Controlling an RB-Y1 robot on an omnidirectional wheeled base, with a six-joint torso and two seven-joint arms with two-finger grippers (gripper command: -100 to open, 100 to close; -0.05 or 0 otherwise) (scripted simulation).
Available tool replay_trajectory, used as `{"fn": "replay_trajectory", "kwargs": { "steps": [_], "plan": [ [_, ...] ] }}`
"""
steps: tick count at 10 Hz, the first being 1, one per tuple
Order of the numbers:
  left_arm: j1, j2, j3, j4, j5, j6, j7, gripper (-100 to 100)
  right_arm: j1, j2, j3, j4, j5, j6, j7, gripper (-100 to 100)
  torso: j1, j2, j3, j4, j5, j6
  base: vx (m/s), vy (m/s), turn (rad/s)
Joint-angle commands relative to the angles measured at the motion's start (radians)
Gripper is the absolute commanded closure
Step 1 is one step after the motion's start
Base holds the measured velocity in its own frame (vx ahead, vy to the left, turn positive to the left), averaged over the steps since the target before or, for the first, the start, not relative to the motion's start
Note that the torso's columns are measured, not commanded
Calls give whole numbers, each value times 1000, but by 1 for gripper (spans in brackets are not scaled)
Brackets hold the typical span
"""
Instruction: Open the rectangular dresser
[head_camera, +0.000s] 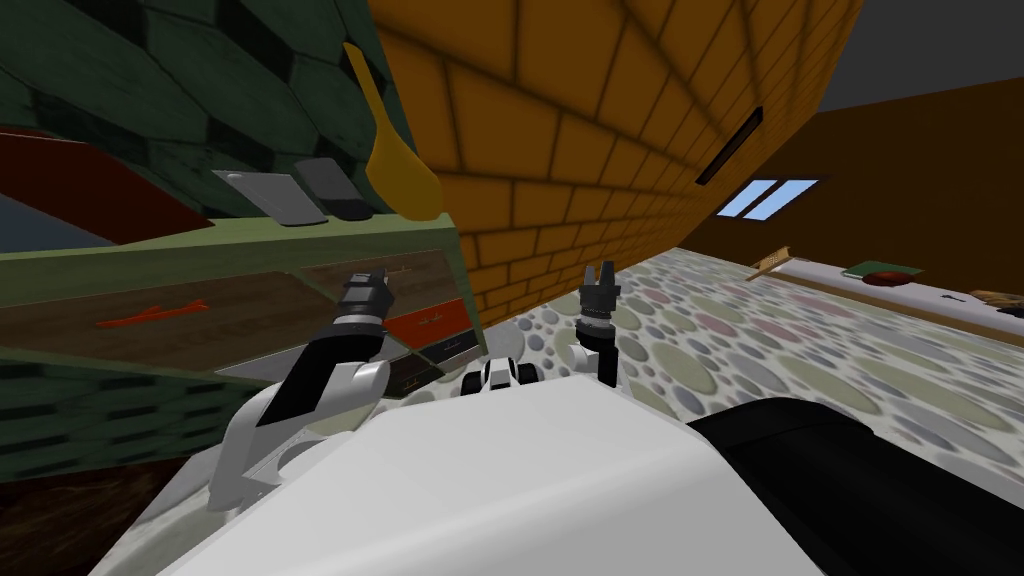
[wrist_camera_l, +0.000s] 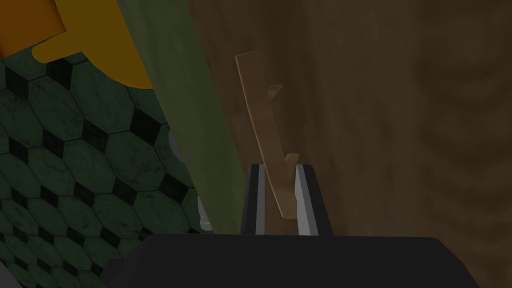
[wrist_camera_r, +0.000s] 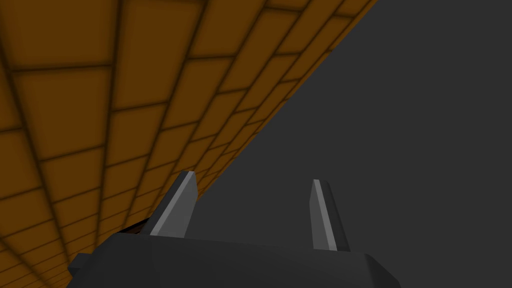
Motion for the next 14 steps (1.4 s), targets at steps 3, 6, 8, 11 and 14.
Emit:
{"fn": "replay_trajectory", "kwargs": {
  "steps": [3, 6, 8, 11, 14],
  "plan": [
    [43, 7, -9, -57, 1, 31, 8, 100, 0, 0, 0, 0, 0, 0, 0, 0, -4, 6, 3, 3, -2, -1, -170, -82, 16],
    [46, 11, -10, -58, 3, 29, 11, 100, 0, 0, 0, 0, 0, 0, 0, 0, -3, 0, -2, 3, -4, 1, -134, -52, 19],
    [52, 14, -13, -64, 3, 29, 12, 100, 0, 0, 0, 0, 0, 0, 0, 0, -4, 5, 2, 3, -3, 0, -199, -68, 13],
    [-37, 49, 17, -67, 23, 115, 22, -100, 0, 0, 0, 0, 0, 0, 0, 0, 3, -8, -6, -1, 0, 0, -42, -11, -10],
    [-95, 73, 37, -69, 36, 185, 28, -100, 0, 0, 0, 0, 0, 0, 0, 0, -1, 0, -2, 3, -2, 0, -5, 1, -3]
  ]
}}
